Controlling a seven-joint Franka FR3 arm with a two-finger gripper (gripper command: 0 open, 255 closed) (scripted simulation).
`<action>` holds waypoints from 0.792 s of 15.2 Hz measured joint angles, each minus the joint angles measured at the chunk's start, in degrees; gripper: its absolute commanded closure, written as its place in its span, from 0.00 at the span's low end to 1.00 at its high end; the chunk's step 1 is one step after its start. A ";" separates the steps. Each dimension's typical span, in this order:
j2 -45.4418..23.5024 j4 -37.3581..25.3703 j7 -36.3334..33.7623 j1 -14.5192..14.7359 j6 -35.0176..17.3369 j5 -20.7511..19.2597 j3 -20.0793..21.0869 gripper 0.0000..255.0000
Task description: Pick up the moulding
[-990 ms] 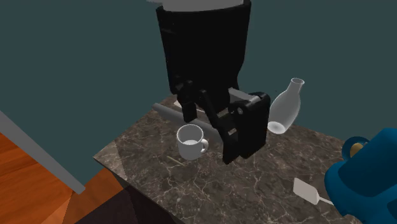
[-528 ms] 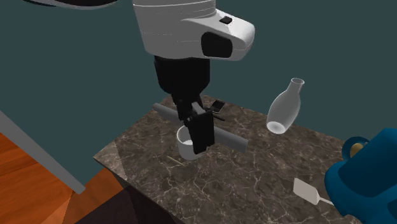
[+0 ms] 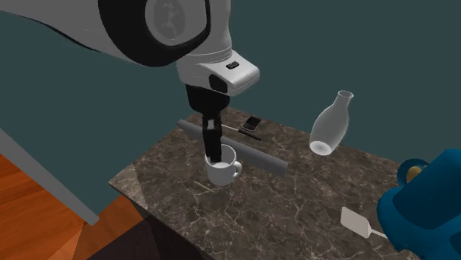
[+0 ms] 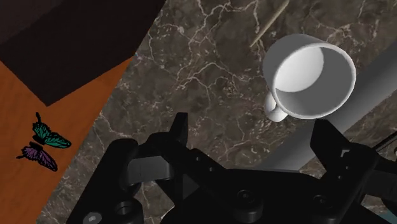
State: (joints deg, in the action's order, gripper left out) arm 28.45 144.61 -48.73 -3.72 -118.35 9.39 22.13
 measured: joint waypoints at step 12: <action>-28.81 -12.13 -39.41 -5.87 -15.15 -10.74 12.32 0.00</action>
State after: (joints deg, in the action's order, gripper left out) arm -0.36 132.49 -88.13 -9.59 -133.50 -1.35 34.45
